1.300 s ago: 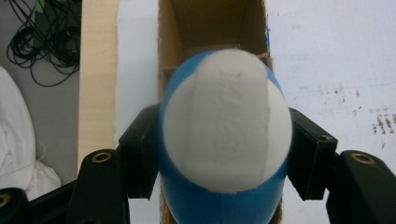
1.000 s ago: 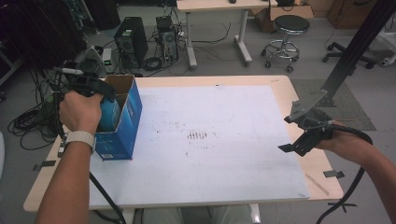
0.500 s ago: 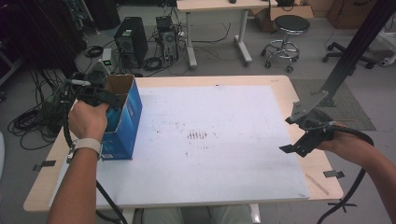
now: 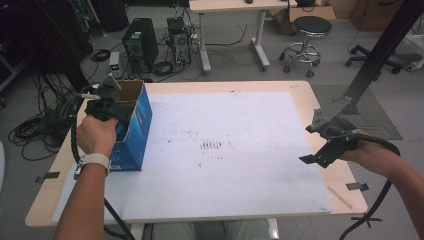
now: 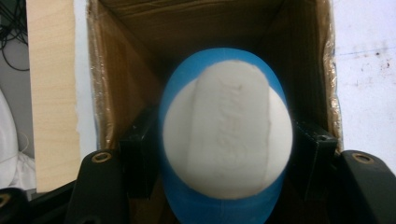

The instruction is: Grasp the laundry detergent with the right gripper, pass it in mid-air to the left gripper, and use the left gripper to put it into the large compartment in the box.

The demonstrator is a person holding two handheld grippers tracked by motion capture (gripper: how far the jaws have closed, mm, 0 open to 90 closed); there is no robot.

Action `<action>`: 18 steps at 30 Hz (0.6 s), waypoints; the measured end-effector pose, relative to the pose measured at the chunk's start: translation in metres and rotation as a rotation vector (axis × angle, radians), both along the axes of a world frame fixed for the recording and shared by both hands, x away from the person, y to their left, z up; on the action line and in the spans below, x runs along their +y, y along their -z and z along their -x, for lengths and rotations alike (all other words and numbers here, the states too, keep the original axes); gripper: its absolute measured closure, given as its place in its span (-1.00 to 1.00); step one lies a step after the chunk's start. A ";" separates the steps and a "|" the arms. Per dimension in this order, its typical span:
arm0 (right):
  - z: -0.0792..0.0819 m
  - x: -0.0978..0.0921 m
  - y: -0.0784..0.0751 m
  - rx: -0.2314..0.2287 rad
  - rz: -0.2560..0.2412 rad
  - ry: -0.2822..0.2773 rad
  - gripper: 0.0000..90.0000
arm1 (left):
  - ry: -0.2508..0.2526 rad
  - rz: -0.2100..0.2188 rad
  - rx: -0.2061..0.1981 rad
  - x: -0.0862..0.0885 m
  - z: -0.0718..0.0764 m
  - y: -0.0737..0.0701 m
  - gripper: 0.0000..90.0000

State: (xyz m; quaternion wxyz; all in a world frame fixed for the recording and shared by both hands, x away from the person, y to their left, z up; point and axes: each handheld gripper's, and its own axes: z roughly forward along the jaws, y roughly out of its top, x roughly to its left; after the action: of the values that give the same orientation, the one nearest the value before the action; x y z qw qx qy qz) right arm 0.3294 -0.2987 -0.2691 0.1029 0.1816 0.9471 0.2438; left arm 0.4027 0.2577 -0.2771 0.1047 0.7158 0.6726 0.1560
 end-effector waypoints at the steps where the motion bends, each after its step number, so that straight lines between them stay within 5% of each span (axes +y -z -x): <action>1: 0.000 0.000 0.000 0.000 0.001 0.000 -0.92 | 0.001 0.000 -0.002 0.000 0.000 0.000 -0.15; 18: 0.002 -0.001 0.003 0.007 0.003 0.002 -0.92 | -0.005 0.040 0.008 0.007 -0.005 0.002 -0.19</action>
State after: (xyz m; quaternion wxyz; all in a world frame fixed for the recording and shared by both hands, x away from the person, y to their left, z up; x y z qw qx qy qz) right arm 0.3278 -0.2996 -0.2716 0.0999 0.1833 0.9476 0.2416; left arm 0.4075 0.2648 -0.2789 0.1162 0.7123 0.6779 0.1401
